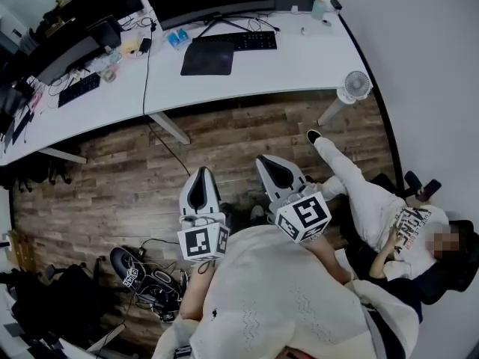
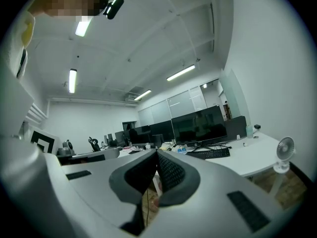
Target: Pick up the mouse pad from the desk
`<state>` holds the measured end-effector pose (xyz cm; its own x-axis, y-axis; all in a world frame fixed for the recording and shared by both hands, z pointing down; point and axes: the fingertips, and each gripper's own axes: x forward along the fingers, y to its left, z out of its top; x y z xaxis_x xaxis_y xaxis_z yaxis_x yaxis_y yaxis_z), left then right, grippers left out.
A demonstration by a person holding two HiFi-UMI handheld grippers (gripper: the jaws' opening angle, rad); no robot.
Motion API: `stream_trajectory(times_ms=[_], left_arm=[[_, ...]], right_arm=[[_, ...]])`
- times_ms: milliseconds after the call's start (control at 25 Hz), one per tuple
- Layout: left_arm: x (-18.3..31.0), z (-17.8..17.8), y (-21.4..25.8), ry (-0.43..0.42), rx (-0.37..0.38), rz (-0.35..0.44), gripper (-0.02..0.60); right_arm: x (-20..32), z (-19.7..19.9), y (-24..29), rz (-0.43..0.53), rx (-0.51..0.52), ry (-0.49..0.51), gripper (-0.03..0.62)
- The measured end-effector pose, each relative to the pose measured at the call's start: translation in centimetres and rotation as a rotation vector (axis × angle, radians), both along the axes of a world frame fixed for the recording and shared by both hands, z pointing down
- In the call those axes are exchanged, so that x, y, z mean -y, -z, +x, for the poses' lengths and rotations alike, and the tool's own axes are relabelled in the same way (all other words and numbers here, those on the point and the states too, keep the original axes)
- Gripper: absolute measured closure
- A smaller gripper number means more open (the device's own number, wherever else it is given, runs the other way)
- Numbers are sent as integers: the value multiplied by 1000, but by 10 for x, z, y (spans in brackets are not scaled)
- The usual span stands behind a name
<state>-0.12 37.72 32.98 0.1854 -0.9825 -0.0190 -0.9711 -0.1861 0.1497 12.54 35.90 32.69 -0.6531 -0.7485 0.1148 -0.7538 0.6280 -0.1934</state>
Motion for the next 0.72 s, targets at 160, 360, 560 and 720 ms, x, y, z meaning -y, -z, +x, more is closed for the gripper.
stream_trajectory(times_ms=[160, 360, 560, 720], left_arm=[[11, 10, -2, -29, 21, -8, 565], [34, 10, -2, -45, 19, 5, 565], [66, 4, -9, -61, 15, -2, 565], [95, -5, -8, -68, 7, -1, 565]], right_arm=[[12, 12, -1, -7, 5, -33, 594], [32, 12, -2, -1, -6, -55, 594], [59, 7, -7, -4, -16, -73, 594], [84, -2, -8, -9, -27, -78, 594]])
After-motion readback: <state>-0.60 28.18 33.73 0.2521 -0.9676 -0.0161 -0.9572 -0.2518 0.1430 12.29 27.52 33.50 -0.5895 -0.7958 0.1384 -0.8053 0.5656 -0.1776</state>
